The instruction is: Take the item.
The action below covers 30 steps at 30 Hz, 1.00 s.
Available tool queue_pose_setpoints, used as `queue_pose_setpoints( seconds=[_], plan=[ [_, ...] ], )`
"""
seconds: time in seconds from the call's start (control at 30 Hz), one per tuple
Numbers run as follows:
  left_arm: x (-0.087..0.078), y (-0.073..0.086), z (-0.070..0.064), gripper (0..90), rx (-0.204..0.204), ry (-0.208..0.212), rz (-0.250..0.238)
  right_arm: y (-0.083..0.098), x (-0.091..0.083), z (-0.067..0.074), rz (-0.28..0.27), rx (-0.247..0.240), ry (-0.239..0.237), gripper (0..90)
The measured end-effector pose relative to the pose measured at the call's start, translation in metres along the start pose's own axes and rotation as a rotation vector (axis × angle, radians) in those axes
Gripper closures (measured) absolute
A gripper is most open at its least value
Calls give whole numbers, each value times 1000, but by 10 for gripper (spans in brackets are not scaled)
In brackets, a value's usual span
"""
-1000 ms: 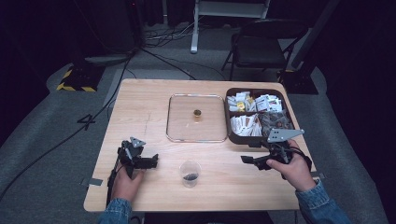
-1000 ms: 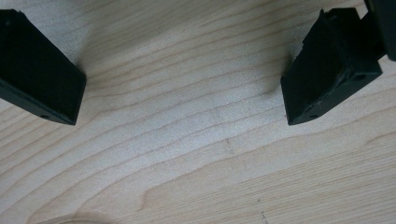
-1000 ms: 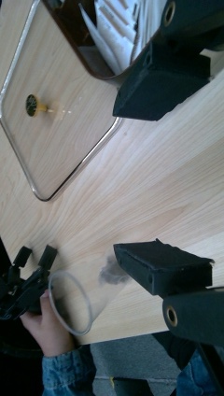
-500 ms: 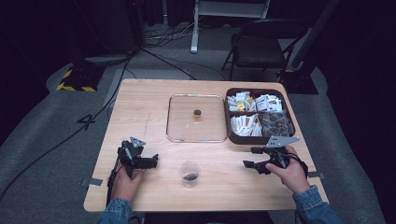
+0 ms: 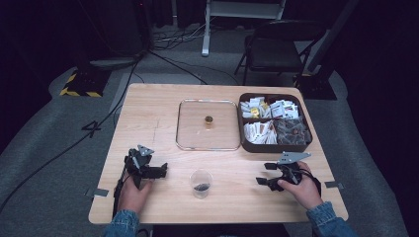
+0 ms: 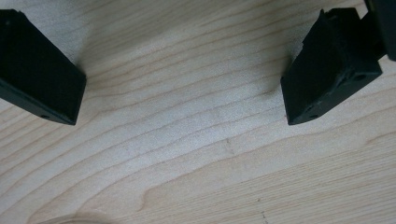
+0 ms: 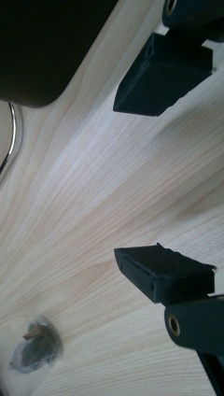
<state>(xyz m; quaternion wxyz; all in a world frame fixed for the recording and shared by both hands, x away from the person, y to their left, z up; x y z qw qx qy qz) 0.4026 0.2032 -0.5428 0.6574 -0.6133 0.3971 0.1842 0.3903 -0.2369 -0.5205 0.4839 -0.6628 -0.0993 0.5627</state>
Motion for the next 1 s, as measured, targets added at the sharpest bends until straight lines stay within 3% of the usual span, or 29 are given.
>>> queue_pose_setpoints(
  seconds=[0.37, 0.63, 0.77, 1.0],
  plan=[
    [0, 0, 0, 3, 0, 0, 0, 14, 2, 3, 1, -13, 19, 158],
    [0, 0, 0, 3, 0, 0, 0, 19, 3, 3, 0, -16, 86, 157],
    [0, 0, 0, 3, 0, 0, 0, 19, 7, 6, 40, -111, 113, 114],
    [0, 0, 0, 2, -1, 1, -1, 19, 7, 7, 47, -114, 110, 100]
  ],
)
Point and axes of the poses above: each handheld gripper's, and its own axes: x roughly forward along the jaws, y roughly out of its underside, z roughly to its left, the point moved 5 cm from there along x, roughly forward along the jaws, and after that the axes turned 4 degrees about -x, right-handed, at the moved point
